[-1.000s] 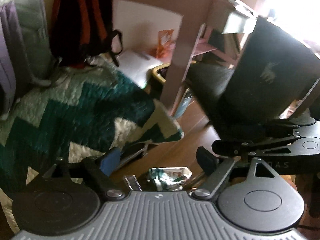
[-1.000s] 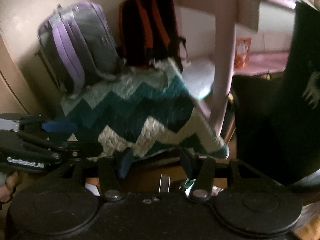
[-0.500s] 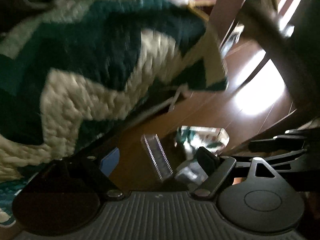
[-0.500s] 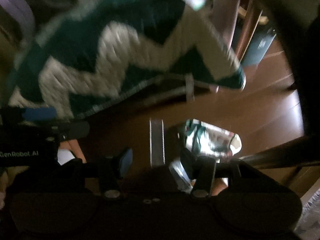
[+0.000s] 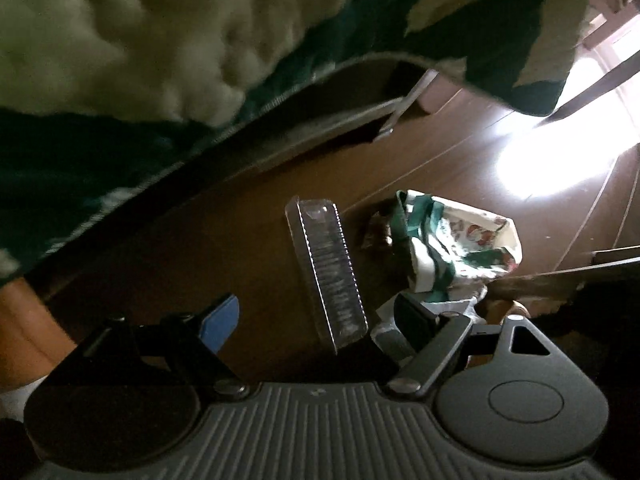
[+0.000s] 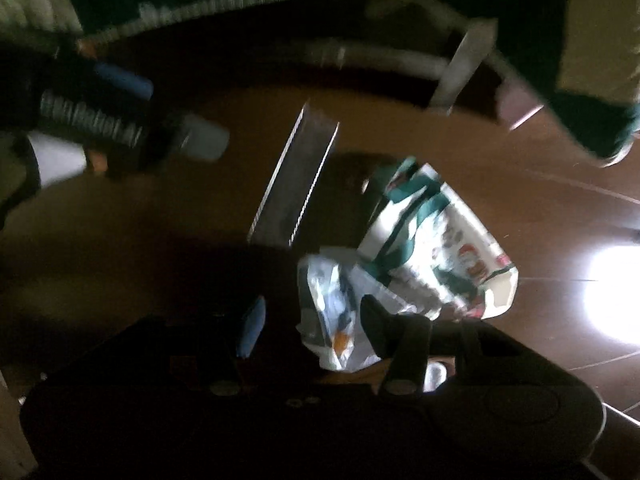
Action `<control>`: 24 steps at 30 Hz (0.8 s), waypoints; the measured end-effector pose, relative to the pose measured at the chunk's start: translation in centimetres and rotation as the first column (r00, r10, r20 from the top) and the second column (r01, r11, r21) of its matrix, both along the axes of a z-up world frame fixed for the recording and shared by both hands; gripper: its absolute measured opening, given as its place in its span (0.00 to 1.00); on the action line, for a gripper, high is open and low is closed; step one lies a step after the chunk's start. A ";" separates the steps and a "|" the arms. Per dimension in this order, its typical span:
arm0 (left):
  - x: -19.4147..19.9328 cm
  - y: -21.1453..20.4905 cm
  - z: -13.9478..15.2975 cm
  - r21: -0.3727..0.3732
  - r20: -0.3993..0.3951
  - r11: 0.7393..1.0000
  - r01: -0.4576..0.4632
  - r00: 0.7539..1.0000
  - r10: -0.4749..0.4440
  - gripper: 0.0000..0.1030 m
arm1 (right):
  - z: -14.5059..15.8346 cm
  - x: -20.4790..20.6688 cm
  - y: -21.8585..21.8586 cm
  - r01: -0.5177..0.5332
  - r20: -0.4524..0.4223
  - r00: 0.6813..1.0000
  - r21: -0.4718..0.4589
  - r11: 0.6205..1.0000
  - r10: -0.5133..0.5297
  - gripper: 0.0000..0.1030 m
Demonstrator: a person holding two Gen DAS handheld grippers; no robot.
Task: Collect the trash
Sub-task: 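Grasp the clear plastic tray with the left tool while the right tool grasps the white translucent wrapper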
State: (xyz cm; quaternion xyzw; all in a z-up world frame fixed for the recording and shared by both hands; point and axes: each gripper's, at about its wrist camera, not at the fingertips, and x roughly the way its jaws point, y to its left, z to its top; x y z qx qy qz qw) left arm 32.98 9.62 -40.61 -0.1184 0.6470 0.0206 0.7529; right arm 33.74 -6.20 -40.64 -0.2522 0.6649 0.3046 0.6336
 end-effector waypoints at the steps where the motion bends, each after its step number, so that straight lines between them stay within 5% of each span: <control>1: 0.4 -0.1 -1.0 -0.006 -0.014 1.000 -0.004 1.000 0.004 0.82 | -0.9 -0.1 0.0 -0.015 -0.006 1.000 -0.009 1.000 0.015 0.50; 9: 3.4 -2.0 -8.2 -0.024 -0.129 0.998 -0.050 0.991 0.046 0.82 | -7.8 -0.6 -1.0 -0.058 -0.093 0.994 -0.049 0.997 0.053 0.49; 20: 4.0 -2.7 -14.7 -0.061 -0.217 0.991 -0.122 0.970 0.107 0.81 | -12.2 -0.4 -2.9 -0.014 -0.081 0.997 -0.039 0.999 0.010 0.47; 24: 4.4 -3.1 -15.6 -0.073 -0.231 0.991 -0.115 0.968 0.095 0.69 | -12.8 -0.7 -2.5 -0.022 -0.055 0.998 -0.019 1.000 0.021 0.37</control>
